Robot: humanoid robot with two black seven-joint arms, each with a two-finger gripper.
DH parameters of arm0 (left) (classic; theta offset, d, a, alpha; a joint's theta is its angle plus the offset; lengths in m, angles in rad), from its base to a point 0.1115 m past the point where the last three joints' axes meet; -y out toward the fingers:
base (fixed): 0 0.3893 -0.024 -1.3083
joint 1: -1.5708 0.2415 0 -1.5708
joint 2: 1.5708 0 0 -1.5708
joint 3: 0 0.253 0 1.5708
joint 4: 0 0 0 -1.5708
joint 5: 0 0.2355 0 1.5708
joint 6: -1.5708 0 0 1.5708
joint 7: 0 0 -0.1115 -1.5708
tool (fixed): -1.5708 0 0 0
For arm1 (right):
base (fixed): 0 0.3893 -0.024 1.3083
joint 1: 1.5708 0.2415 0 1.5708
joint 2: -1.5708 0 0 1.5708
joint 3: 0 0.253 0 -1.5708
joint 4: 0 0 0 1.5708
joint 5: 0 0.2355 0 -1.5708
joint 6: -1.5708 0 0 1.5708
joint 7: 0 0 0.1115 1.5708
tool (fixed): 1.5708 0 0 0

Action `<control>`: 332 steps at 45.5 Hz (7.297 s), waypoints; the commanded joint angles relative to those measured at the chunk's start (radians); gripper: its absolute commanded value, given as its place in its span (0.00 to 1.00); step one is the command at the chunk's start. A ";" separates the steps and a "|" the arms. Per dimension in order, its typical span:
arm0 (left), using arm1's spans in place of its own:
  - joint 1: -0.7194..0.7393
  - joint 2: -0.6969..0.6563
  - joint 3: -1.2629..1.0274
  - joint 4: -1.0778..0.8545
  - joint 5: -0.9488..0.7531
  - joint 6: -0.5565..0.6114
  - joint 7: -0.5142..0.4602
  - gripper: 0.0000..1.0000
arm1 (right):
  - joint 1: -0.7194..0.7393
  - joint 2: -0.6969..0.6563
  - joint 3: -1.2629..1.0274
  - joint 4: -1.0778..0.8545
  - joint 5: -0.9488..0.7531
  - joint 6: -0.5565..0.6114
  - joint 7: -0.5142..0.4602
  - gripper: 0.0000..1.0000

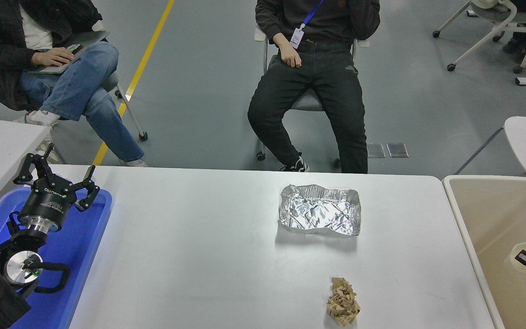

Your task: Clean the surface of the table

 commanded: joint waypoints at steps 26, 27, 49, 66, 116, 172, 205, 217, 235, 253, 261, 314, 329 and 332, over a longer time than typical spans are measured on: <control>0.000 0.000 0.000 0.000 0.000 0.000 0.000 1.00 | 0.063 -0.014 0.120 0.018 0.023 -0.105 0.007 0.96; 0.000 0.000 0.000 0.000 0.000 0.000 0.000 1.00 | 0.071 -0.020 0.136 0.022 0.023 -0.107 0.007 0.96; 0.000 0.001 0.000 0.000 0.000 0.000 0.000 1.00 | 0.362 -0.199 0.705 0.225 0.023 -0.105 0.005 0.98; 0.000 0.000 0.000 0.000 0.000 0.000 0.000 1.00 | 0.486 -0.290 0.711 0.563 0.021 -0.110 0.007 0.98; 0.000 0.001 0.000 0.000 0.000 0.000 0.000 1.00 | 0.772 -0.239 0.042 0.861 -0.075 -0.095 0.013 0.98; 0.000 0.000 0.000 0.000 0.000 0.000 0.000 1.00 | 0.326 -0.138 0.883 0.864 -0.155 -0.383 0.013 0.98; 0.000 0.000 0.000 0.000 0.000 0.000 0.000 1.00 | 0.143 -0.080 1.371 0.924 -0.158 -0.325 0.296 0.98; 0.000 0.000 0.000 0.000 0.000 0.000 0.000 1.00 | 0.069 -0.034 1.369 0.924 -0.169 -0.325 0.358 0.98; 0.000 0.000 0.000 0.000 0.000 0.000 0.000 1.00 | 0.015 -0.018 1.355 0.923 -0.170 -0.325 0.419 0.98; 0.000 0.000 0.000 0.000 0.000 0.000 0.000 1.00 | 0.023 -0.041 1.314 0.921 -0.167 -0.326 0.419 0.98; 0.000 0.000 0.000 0.000 0.000 0.000 0.000 1.00 | 0.095 -0.150 1.081 0.916 -0.144 -0.329 0.418 0.98; 0.000 0.000 0.000 0.000 0.000 0.000 0.000 1.00 | 0.789 -0.227 -0.266 1.042 -0.416 -0.098 0.410 0.98; 0.000 0.000 0.000 0.000 0.000 0.000 0.002 1.00 | 0.741 -0.083 -0.361 0.966 -0.410 -0.105 0.407 0.98; 0.000 0.001 0.000 0.000 0.000 0.000 0.000 1.00 | 0.714 -0.058 -0.361 0.930 -0.407 -0.105 0.407 0.98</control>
